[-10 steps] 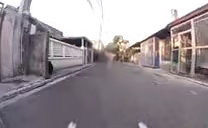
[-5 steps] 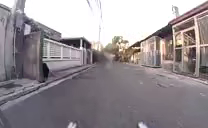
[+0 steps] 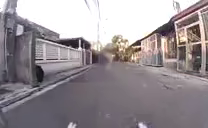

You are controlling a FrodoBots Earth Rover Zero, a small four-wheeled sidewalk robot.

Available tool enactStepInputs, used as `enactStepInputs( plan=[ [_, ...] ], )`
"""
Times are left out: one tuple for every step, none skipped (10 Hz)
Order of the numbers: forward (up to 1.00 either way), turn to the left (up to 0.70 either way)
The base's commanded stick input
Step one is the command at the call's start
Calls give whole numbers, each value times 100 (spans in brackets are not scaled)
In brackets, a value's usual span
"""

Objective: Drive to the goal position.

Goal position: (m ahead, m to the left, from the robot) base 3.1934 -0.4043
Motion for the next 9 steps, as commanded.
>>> enactStepInputs(
  plan=[
    [70, -16],
    [70, -20],
    [70, -24],
    [70, -29],
    [70, -29],
    [70, -16],
    [70, -4],
    [70, 0],
    [70, 0]
  ],
)
